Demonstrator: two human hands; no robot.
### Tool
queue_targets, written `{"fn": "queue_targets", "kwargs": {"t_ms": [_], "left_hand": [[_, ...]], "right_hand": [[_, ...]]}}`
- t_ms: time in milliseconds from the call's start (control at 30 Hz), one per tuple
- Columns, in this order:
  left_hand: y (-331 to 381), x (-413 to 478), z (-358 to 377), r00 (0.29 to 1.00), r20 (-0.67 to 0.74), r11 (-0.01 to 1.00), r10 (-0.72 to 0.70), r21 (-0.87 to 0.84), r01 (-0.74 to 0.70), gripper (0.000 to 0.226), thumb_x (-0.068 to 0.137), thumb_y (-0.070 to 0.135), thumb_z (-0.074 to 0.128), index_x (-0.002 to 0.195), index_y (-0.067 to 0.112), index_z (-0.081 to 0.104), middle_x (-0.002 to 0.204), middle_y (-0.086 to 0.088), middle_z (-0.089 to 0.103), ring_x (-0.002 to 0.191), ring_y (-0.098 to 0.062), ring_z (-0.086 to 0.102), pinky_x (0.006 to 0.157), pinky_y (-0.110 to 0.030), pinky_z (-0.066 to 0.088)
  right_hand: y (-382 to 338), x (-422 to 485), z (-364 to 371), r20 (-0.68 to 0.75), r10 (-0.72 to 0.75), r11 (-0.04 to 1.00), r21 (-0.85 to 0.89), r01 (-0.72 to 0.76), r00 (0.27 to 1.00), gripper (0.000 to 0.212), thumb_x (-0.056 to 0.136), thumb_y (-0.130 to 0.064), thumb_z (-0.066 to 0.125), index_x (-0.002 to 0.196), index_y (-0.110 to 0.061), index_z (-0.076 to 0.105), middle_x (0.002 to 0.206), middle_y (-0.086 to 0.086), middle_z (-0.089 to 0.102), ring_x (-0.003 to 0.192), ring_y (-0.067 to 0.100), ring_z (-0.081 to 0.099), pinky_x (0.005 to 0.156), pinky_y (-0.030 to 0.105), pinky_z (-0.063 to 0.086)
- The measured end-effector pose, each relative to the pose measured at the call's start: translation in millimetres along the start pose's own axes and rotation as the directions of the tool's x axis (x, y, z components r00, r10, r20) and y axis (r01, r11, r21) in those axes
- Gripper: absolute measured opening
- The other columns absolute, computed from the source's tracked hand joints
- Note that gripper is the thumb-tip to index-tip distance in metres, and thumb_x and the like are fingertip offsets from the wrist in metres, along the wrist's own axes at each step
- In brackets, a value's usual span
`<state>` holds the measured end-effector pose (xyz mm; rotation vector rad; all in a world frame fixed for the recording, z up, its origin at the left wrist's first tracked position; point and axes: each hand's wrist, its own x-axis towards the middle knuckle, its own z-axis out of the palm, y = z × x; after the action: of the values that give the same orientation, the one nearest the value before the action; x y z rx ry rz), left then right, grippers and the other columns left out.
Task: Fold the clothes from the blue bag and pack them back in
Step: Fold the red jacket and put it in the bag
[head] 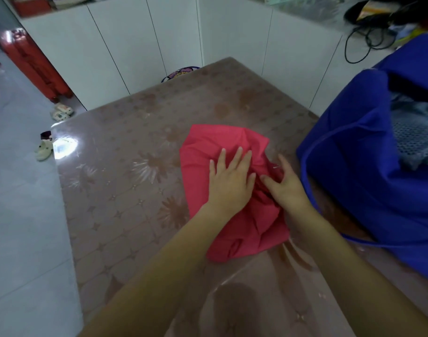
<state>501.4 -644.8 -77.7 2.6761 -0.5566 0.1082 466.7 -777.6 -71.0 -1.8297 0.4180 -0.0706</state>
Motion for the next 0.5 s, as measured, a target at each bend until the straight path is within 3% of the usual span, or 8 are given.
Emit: {"fn": "queue_targets", "kwargs": {"t_ms": [33, 100, 200, 267, 367, 433, 500], "left_hand": [[-3, -2, 3, 0.996, 0.088, 0.995, 0.017, 0.1, -0.026, 0.069, 0.085, 0.055, 0.016, 0.149, 0.031, 0.021, 0.156, 0.002, 0.022, 0.143, -0.039, 0.011, 0.109, -0.064, 0.012], [-9, -3, 10, 0.972, 0.234, 0.989, 0.026, 0.135, -0.059, 0.074, 0.08, 0.062, 0.012, 0.149, 0.038, 0.005, 0.159, 0.007, 0.004, 0.144, -0.04, -0.004, 0.104, -0.072, 0.006], [-16, -1, 22, 0.938, 0.339, 0.989, 0.067, 0.103, -0.108, 0.073, 0.091, 0.054, 0.031, 0.15, 0.034, -0.008, 0.158, 0.012, -0.014, 0.143, -0.037, -0.013, 0.103, -0.075, 0.009], [-15, -2, 25, 0.932, 0.359, 0.986, 0.056, 0.129, -0.109, 0.073, 0.095, 0.048, 0.033, 0.149, 0.029, -0.011, 0.157, 0.01, -0.016, 0.144, -0.035, -0.012, 0.105, -0.073, 0.01], [-15, 1, 19, 0.958, 0.278, 0.997, 0.063, -0.061, -0.048, 0.071, 0.097, 0.036, 0.037, 0.151, 0.015, -0.004, 0.16, -0.002, 0.0, 0.145, -0.031, 0.007, 0.109, -0.064, 0.02], [-31, 13, 13, 0.961, 0.258, 0.992, 0.1, 0.055, -0.118, 0.067, 0.096, 0.041, 0.034, 0.151, 0.025, 0.0, 0.16, 0.006, 0.002, 0.144, -0.025, 0.015, 0.108, -0.056, 0.026], [-48, 26, 7, 0.971, 0.202, 0.952, 0.128, 0.25, -0.178, 0.063, 0.095, 0.047, 0.036, 0.15, 0.036, 0.007, 0.159, 0.009, 0.005, 0.143, -0.026, 0.015, 0.107, -0.055, 0.021]], "right_hand": [[-4, -1, 1, -0.024, -0.087, 0.99, -0.115, 0.084, 0.996, 0.066, 0.089, -0.019, 0.063, 0.146, -0.017, 0.031, 0.145, 0.006, 0.04, 0.133, 0.017, 0.039, 0.112, 0.03, 0.031], [-10, -6, 9, 0.003, -0.224, 0.93, -0.299, 0.215, 0.975, 0.058, 0.092, -0.028, 0.057, 0.145, -0.022, 0.035, 0.152, 0.008, 0.028, 0.14, 0.017, 0.025, 0.112, 0.018, 0.016], [-19, -14, 21, 0.088, -0.363, 0.768, -0.536, 0.351, 0.928, 0.045, 0.097, -0.044, 0.04, 0.138, -0.028, 0.046, 0.157, 0.005, 0.018, 0.145, 0.018, 0.009, 0.111, 0.017, -0.016], [-26, -18, 28, 0.149, -0.45, 0.703, -0.549, 0.452, 0.881, 0.053, 0.094, -0.05, 0.028, 0.138, -0.027, 0.046, 0.157, 0.002, 0.021, 0.145, 0.018, 0.012, 0.113, 0.024, -0.012], [-25, -24, 41, 0.309, -0.439, 0.681, -0.497, 0.537, 0.844, 0.054, 0.096, -0.044, 0.024, 0.146, -0.026, 0.032, 0.157, 0.002, 0.019, 0.145, 0.017, 0.015, 0.117, 0.032, 0.007], [-6, -24, 39, 0.343, -0.314, 0.582, -0.667, 0.465, 0.885, 0.067, 0.089, -0.059, 0.004, 0.15, -0.033, 0.014, 0.159, -0.001, 0.01, 0.146, 0.019, 0.007, 0.118, 0.038, 0.002], [17, -17, 25, 0.298, -0.2, 0.469, -0.807, 0.358, 0.933, 0.081, 0.077, -0.073, -0.01, 0.149, -0.04, 0.005, 0.16, 0.0, 0.003, 0.147, 0.022, -0.001, 0.116, 0.047, -0.005]]}}
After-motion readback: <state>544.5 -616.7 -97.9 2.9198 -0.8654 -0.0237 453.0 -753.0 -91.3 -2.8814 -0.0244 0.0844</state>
